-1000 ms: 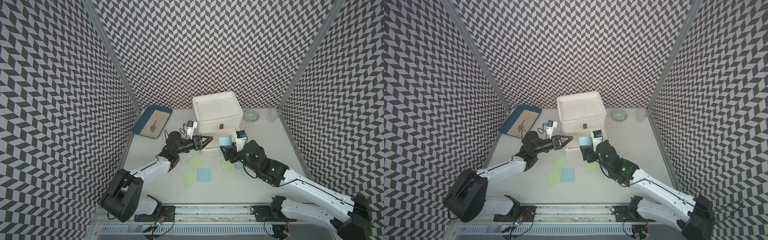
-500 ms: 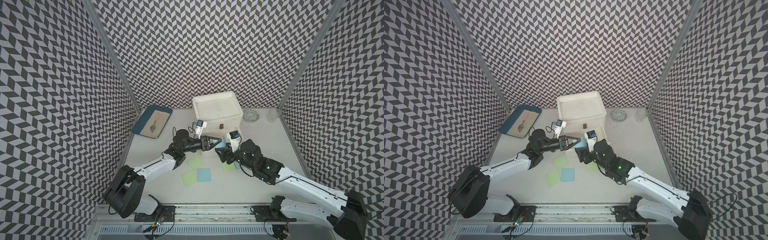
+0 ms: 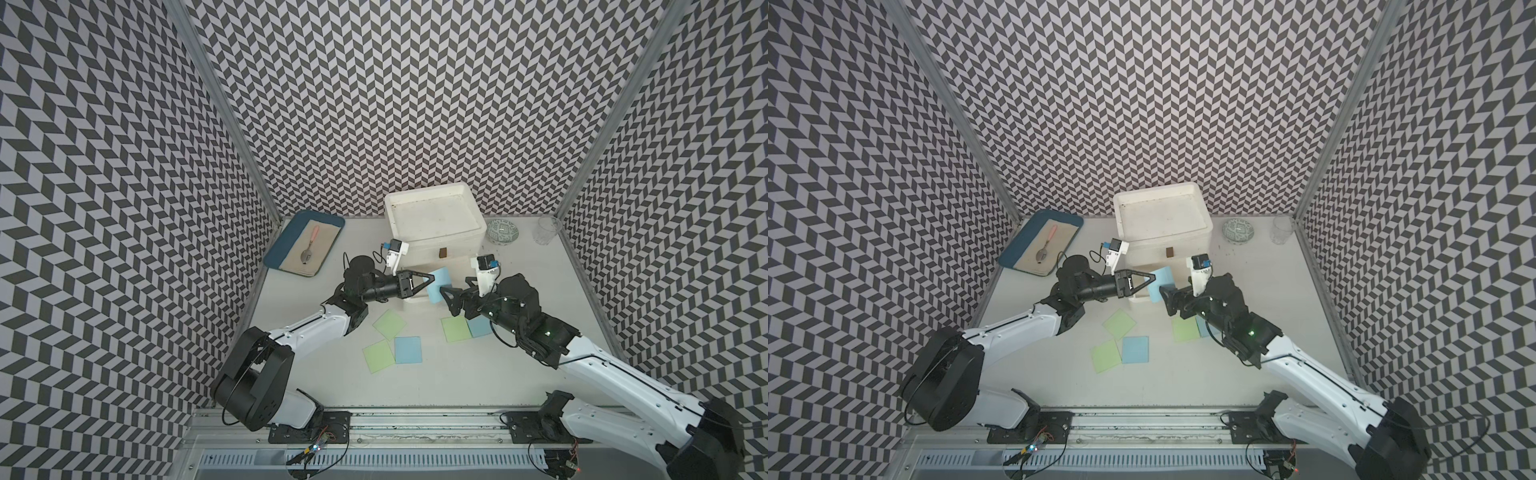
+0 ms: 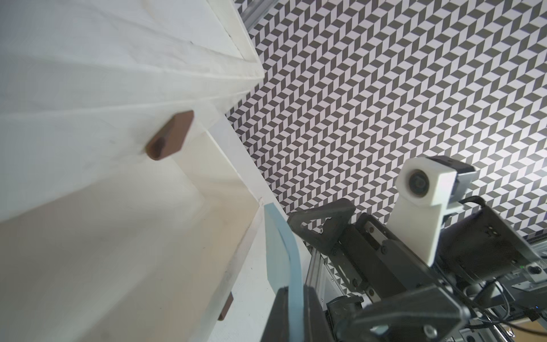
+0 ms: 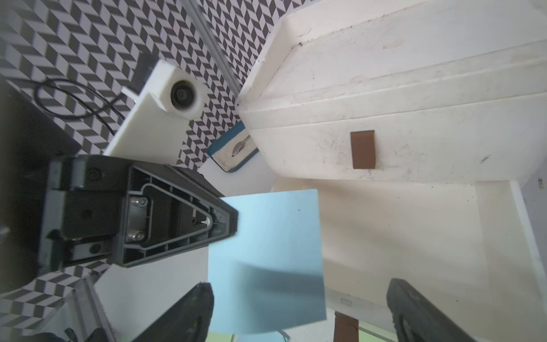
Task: Please put the sticky notes in the drawer by color
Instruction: Pick up the sticky notes from the center of the board.
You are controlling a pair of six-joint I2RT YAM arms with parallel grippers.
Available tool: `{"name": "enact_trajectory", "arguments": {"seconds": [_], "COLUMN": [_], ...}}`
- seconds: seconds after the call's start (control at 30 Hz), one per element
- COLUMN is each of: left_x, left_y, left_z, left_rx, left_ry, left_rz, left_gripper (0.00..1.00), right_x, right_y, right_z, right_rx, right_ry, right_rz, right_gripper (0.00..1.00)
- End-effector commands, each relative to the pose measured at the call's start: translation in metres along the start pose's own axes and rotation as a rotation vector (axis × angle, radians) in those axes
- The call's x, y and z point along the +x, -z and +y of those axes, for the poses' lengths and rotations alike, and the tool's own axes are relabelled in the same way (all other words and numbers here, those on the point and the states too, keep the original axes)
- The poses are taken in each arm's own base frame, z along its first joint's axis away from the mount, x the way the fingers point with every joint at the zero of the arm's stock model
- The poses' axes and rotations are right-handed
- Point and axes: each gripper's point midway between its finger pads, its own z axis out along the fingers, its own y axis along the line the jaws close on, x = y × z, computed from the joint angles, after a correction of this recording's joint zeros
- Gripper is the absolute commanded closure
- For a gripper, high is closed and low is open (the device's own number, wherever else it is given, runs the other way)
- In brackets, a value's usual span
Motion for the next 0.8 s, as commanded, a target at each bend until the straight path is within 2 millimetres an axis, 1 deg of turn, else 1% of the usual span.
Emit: {"name": "enact_trajectory", "arguments": {"seconds": [0.0, 0.07, 0.13, 0.2, 0.27, 0.37, 0.43, 0.53, 0.57, 0.67, 0.73, 0.77], "left_x": [-0.022, -0.030, -0.035, -0.037, -0.039, -0.041, -0.040, -0.035, -0.032, -0.026, -0.025, -0.025], "left_y": [0.019, 0.027, 0.031, 0.032, 0.033, 0.035, 0.035, 0.026, 0.021, 0.012, 0.009, 0.008], "left_z": [-0.009, -0.019, -0.034, -0.046, -0.060, -0.079, -0.087, -0.094, -0.095, -0.099, -0.098, -0.097], "left_rx": [0.039, 0.075, 0.122, 0.158, 0.204, 0.267, 0.290, 0.288, 0.288, 0.298, 0.301, 0.300], "left_ry": [-0.023, -0.034, -0.057, -0.080, -0.106, -0.121, -0.130, -0.155, -0.163, -0.172, -0.159, -0.155], "left_rz": [-0.049, -0.064, -0.065, -0.050, -0.030, -0.020, -0.012, 0.018, 0.033, 0.067, 0.071, 0.073], "left_gripper": [0.95, 0.95, 0.95, 0.94, 0.93, 0.93, 0.92, 0.92, 0.92, 0.92, 0.92, 0.92], "right_x": [-0.015, -0.017, -0.021, -0.022, -0.022, -0.023, -0.025, -0.023, -0.022, -0.019, -0.018, -0.019], "right_y": [0.010, 0.015, 0.021, 0.024, 0.024, 0.028, 0.031, 0.032, 0.031, 0.025, 0.026, 0.027], "right_z": [0.010, 0.009, 0.017, 0.029, 0.039, 0.044, 0.048, 0.051, 0.052, 0.054, 0.057, 0.058], "right_rx": [-0.227, -0.371, -0.532, -0.649, -0.713, -0.770, -0.797, -0.812, -0.811, -0.808, -0.837, -0.843], "right_ry": [-0.123, -0.217, -0.280, -0.269, -0.249, -0.266, -0.264, -0.256, -0.260, -0.282, -0.293, -0.293], "right_rz": [-0.027, 0.007, 0.052, 0.119, 0.170, 0.163, 0.164, 0.168, 0.169, 0.169, 0.173, 0.174], "right_gripper": [0.03, 0.05, 0.10, 0.13, 0.15, 0.17, 0.18, 0.20, 0.22, 0.39, 0.46, 0.48]}}
